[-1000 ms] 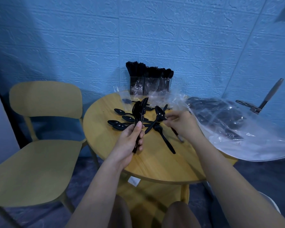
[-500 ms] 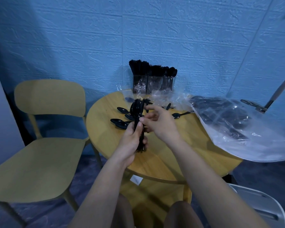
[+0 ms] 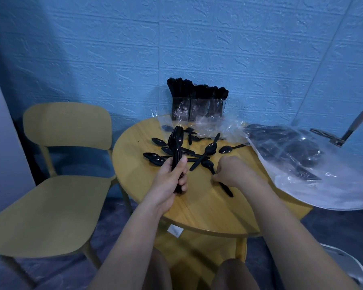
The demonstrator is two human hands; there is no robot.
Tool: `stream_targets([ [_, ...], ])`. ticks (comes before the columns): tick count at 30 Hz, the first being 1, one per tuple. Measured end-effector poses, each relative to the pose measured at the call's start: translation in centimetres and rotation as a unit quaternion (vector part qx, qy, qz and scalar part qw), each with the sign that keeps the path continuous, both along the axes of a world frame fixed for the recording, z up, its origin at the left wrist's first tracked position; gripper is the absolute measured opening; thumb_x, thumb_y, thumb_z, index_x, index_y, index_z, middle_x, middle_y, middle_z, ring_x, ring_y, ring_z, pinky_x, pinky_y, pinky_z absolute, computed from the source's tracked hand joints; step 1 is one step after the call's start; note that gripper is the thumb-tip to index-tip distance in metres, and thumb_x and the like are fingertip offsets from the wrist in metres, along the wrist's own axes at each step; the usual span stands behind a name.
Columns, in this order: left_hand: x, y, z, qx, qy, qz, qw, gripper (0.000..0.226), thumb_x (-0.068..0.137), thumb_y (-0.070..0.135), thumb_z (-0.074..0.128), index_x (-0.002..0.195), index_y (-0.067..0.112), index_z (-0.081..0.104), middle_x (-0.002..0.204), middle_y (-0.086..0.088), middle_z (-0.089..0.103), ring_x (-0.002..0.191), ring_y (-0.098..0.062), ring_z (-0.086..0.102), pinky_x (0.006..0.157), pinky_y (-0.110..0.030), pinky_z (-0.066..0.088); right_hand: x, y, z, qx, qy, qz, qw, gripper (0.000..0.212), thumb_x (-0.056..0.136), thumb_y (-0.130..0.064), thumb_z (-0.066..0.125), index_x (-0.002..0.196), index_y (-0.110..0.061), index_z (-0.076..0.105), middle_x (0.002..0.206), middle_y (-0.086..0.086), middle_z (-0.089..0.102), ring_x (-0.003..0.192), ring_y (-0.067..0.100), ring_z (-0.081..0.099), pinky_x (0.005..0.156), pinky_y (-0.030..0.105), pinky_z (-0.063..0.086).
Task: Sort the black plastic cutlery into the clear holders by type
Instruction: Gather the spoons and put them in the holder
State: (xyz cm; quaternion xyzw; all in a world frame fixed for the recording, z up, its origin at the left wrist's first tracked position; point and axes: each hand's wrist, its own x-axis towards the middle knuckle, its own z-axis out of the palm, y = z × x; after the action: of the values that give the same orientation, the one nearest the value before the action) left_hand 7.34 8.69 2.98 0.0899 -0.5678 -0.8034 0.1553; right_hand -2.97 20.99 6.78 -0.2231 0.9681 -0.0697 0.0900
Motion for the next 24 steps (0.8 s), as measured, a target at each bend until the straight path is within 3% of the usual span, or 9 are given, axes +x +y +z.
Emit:
stream_targets([
  [4,0.1,0.0,0.1,0.024,-0.017,0.011,1.0,0.014,0.094,0.028,0.054,0.09,0.014,0.052,0.069,0.002,0.056,0.055,-0.009,0.052,0.053,-0.025,0.046,0.2,0.6,0.7,-0.054,-0.035,0.004,0.998,0.02,0.087,-0.029,0.063,0.094,-0.01,0.061,0.09,0.006,0.059,0.076,0.017,0.054,0.057,0.023,0.042],
  [6,0.0,0.1,0.0,0.031,-0.013,0.013,0.999,0.016,0.094,0.027,0.053,0.097,0.012,0.055,0.073,0.0,0.063,0.059,-0.011,0.06,0.054,-0.027,0.049,0.6,0.8,1.3,-0.155,-0.066,0.019,0.985,0.012,0.087,-0.024,0.062,0.085,-0.013,0.061,0.076,0.002,0.059,0.067,0.013,0.052,0.06,0.024,0.043],
  [9,-0.2,0.3,0.0,0.032,-0.001,0.01,0.999,0.028,0.096,0.025,0.05,0.116,0.005,0.051,0.096,-0.008,0.067,0.073,-0.016,0.069,0.056,-0.026,0.054,1.8,-0.1,1.9,-0.286,-0.093,0.047,0.953,0.009,0.084,-0.022,0.063,0.082,-0.014,0.061,0.065,-0.003,0.059,0.058,0.008,0.053,0.065,0.027,0.047],
  [14,-0.7,0.3,-0.2,-0.001,-0.029,0.042,0.999,0.03,0.098,0.031,0.046,0.118,0.01,0.053,0.105,-0.012,0.068,0.084,-0.018,0.07,0.064,-0.03,0.057,3.4,-3.1,1.1,-0.296,-0.071,0.077,0.95,0.015,0.087,-0.025,0.062,0.077,-0.015,0.057,0.062,-0.005,0.056,0.054,0.004,0.052,0.046,0.011,0.039],
  [18,-1.0,0.2,0.3,-0.007,-0.041,0.031,0.999,0.031,0.099,0.035,0.042,0.114,0.009,0.05,0.086,-0.01,0.066,0.061,-0.019,0.068,0.053,-0.032,0.055,2.5,-3.2,1.7,-0.288,-0.079,0.085,0.951,0.011,0.089,-0.021,0.06,0.079,-0.017,0.06,0.064,-0.004,0.057,0.056,0.005,0.051,0.051,0.014,0.041],
  [20,-1.5,0.2,0.8,-0.045,-0.053,0.022,0.997,0.032,0.099,0.037,0.042,0.11,0.007,0.048,0.075,-0.005,0.056,0.047,-0.012,0.053,0.043,-0.027,0.046,1.5,-2.8,2.2,-0.274,-0.068,0.1,0.954,0.013,0.091,-0.022,0.06,0.079,-0.019,0.063,0.065,-0.006,0.061,0.053,0.0,0.05,0.049,0.01,0.036],
  [24,-3.9,0.4,3.0,-0.064,-0.036,-0.01,0.997,0.025,0.099,0.037,0.041,0.1,0.013,0.046,0.065,0.001,0.04,0.04,-0.005,0.032,0.036,-0.018,0.029,-1.5,-2.0,3.5,-0.355,-0.059,0.051,0.932,0.026,0.09,-0.042,0.06,0.084,-0.016,0.064,0.062,-0.003,0.053,0.053,0.007,0.045,0.055,0.022,0.038],
])
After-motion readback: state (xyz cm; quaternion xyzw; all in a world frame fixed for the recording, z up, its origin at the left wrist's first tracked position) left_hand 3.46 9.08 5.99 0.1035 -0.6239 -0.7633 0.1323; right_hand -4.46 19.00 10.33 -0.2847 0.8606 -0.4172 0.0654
